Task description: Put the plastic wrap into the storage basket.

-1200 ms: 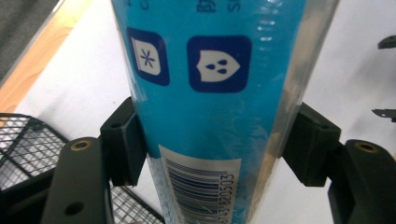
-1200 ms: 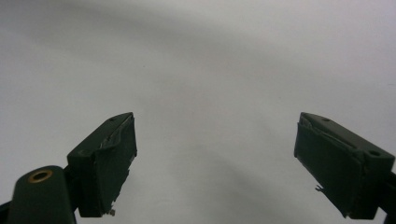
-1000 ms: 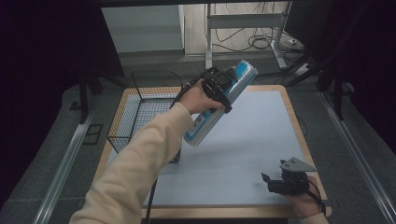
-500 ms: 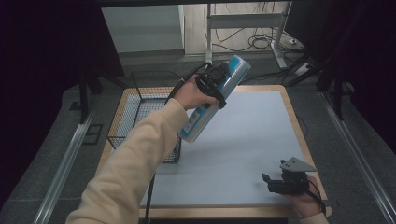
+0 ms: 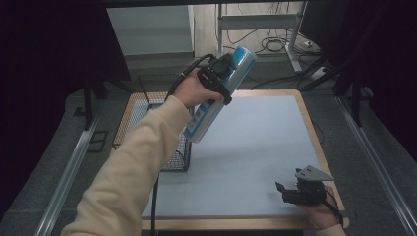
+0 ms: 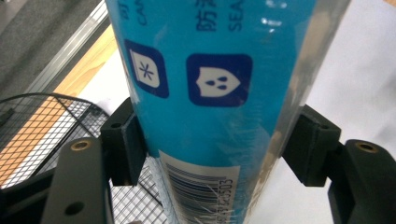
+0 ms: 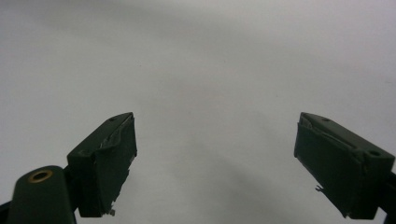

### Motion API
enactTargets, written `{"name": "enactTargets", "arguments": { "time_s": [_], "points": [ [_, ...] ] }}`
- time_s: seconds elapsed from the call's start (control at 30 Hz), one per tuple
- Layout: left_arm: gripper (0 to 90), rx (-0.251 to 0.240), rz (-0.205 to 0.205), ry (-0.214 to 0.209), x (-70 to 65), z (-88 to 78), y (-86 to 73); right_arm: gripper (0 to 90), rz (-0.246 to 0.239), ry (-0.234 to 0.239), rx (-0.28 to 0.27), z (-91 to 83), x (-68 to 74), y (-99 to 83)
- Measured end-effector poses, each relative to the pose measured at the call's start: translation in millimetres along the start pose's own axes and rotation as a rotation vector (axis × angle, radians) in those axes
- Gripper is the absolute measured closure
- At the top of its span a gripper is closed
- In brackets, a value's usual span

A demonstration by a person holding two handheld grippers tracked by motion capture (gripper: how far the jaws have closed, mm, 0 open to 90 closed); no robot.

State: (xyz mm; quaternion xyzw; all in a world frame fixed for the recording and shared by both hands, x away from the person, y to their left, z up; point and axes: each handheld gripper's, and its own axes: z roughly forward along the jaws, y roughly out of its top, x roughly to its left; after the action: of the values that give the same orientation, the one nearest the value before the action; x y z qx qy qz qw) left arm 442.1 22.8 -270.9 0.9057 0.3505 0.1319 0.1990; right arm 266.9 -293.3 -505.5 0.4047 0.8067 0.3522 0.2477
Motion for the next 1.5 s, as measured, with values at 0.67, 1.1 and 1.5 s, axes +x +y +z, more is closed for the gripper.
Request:
{"name": "enactTargets", "arguments": {
  "time_s": [0.67,1.1,1.5],
  "points": [
    [31.8,0.009,-0.079,0.041,35.4,-12.0,-30.1,13.3,-0.001,-0.004,0.005,1.0,0.1,-0.5],
    [31.7,0.037,-0.148,0.078,61.8,-7.1,-53.5,13.3,-0.004,-0.002,0.01,1.9,1.1,-0.6],
    [31.8,0.07,-0.187,0.084,77.5,10.2,-70.0,13.3,0.002,-0.003,0.01,1.6,0.7,-0.6]
  ]
}}
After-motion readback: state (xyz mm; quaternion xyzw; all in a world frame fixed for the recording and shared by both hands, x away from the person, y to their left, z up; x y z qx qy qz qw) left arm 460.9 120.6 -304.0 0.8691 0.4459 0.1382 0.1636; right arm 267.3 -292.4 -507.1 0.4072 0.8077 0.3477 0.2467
